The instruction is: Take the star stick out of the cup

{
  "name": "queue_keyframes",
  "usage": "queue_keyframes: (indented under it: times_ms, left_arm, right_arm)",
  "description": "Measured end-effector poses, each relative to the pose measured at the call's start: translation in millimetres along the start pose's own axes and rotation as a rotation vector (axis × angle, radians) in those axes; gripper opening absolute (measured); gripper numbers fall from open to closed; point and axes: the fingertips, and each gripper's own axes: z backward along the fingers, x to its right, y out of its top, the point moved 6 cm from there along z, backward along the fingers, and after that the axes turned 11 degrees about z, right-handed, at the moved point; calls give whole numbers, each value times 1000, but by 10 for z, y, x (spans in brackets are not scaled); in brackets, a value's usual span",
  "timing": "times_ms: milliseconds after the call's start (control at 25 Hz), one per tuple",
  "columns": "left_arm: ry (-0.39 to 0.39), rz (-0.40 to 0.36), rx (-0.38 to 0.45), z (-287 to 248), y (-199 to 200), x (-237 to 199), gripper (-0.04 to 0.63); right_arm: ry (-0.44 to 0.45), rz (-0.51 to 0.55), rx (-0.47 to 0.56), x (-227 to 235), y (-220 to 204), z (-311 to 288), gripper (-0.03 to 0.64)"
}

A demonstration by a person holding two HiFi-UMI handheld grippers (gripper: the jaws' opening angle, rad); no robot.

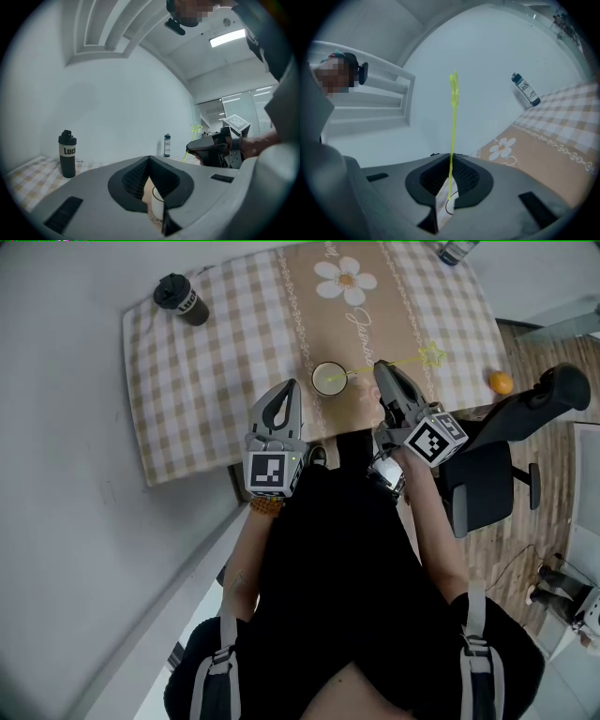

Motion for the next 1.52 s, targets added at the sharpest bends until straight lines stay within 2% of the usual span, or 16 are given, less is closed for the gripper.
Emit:
queue_keyframes:
  times_ms: [200,360,760,1040,1520]
  left_arm:
    - [-2,-4,17,25,76,4,2]
    - [-12,-10,50,24,250,38,2]
    - [-60,-24,153,-45,693,212,2]
    - [-65,-31,160,-45,770,279,2]
    - [-40,-26,119,-42,613,258,2]
  right_arm:
    - [6,-13,16,-67,87,37,14]
    - [14,22,30,-145,174,37,14]
    - [28,331,49,-501,357,-16,15]
    - [27,438,66,-630,435,-53,15]
    - [36,464,55,-691,370,-83,20]
